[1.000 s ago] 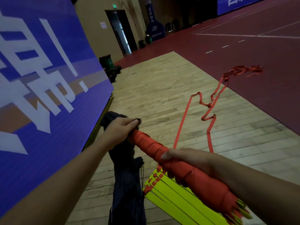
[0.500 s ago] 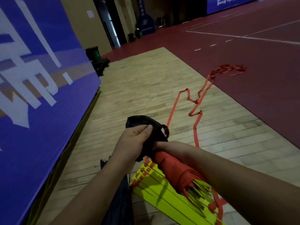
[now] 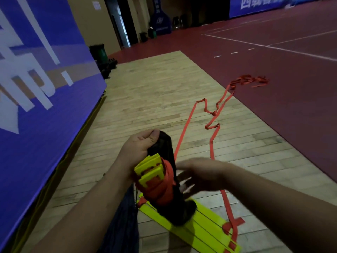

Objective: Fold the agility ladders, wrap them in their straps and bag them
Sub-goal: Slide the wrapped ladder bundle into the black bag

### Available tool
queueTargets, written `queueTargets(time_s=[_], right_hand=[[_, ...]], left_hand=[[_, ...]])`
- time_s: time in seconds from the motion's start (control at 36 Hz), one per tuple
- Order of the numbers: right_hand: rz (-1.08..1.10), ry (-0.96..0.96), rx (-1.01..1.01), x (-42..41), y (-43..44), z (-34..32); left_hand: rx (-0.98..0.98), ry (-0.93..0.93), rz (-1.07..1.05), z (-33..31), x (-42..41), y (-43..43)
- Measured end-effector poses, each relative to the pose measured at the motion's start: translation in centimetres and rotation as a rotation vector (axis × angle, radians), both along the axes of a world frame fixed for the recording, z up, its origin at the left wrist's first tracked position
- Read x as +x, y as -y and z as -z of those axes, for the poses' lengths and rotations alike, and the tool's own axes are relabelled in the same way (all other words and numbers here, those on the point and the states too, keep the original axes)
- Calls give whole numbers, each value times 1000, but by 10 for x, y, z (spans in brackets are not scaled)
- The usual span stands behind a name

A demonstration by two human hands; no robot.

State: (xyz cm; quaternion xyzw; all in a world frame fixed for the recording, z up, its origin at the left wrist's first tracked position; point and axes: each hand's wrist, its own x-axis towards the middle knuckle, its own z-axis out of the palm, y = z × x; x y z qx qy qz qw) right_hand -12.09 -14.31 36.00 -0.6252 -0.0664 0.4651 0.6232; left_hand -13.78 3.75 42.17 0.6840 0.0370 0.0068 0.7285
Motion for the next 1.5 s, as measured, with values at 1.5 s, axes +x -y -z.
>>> queueTargets(time_s=[1.5], right_hand=[[115, 1399, -769, 26, -117, 17]], left_hand=[[307, -35, 65, 6, 24, -96]])
